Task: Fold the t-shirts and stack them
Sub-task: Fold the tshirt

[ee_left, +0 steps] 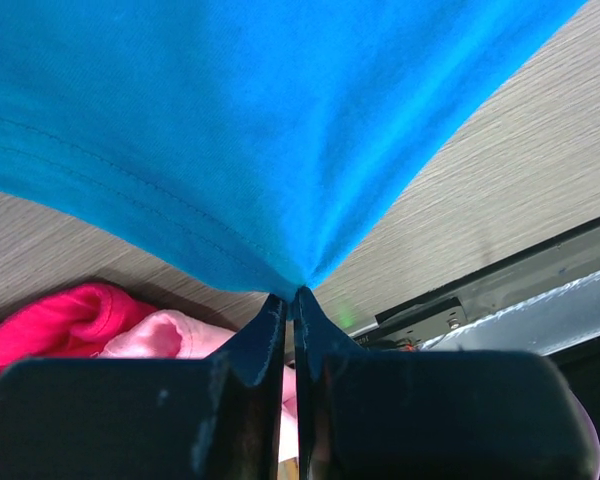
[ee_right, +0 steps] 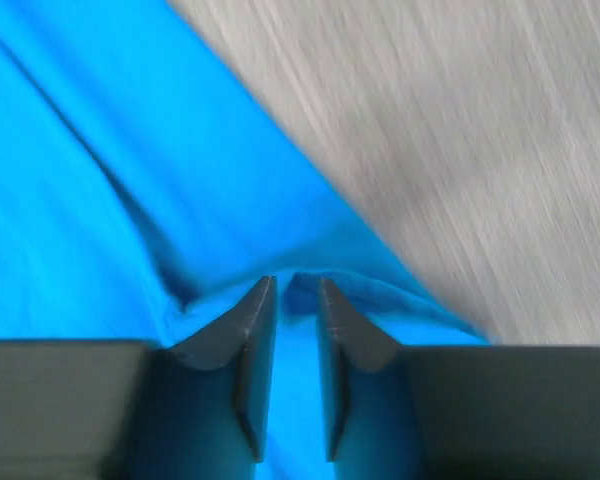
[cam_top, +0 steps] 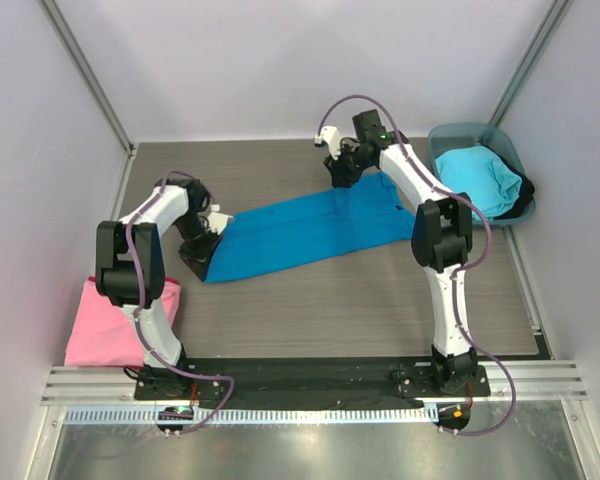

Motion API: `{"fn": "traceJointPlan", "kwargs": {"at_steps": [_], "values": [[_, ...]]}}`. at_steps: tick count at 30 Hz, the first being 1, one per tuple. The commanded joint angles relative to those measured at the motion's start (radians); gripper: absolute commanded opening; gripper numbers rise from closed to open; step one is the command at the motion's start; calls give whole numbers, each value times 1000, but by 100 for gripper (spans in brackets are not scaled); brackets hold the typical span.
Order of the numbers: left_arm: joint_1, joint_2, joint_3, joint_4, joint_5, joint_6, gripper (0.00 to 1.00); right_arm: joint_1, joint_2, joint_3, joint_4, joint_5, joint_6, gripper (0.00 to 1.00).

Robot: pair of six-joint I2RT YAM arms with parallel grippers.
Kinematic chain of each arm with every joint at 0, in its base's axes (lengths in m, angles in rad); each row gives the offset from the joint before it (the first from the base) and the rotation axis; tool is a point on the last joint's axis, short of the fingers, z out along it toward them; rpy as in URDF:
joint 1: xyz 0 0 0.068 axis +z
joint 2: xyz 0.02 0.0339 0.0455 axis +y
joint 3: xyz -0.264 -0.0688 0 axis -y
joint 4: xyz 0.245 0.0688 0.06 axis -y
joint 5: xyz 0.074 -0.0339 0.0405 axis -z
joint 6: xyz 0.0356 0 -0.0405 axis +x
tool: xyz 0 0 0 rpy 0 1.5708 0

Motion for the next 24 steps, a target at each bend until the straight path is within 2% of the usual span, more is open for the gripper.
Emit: {"fn": "traceJointPlan", "kwargs": {"at_steps": [1,5,7,8,9,13,15,17,19,22,24], "values": [[-16,-33,7,-18,-2,-1,5,42,50,70,22,25,17,38],[-25,-44,22,-21,-3,-1,8,41,4,39,36,38,34,41],[-27,-62,42,-18,-22,1,13,36,-30,-9,50,36,36,41],[-27,-75,51,-16,-35,8,19,33,-51,-28,53,35,39,41],[-27,-111,77,-18,-48,23,36,27,-91,-48,57,36,40,41],[-30,-200,138,-117,-77,178,53,22,-186,-170,71,51,50,42],[-37,-243,148,-189,-98,305,66,22,-215,-206,71,67,50,42],[-73,-269,117,-211,-164,399,67,22,-245,-247,73,79,54,42],[-120,-286,38,-174,-244,485,59,21,-261,-270,74,90,65,42],[-145,-230,-6,-131,-292,507,50,22,-277,-287,73,99,91,42],[-145,-191,-1,-108,-272,490,49,22,-297,-297,76,105,103,42]]}}
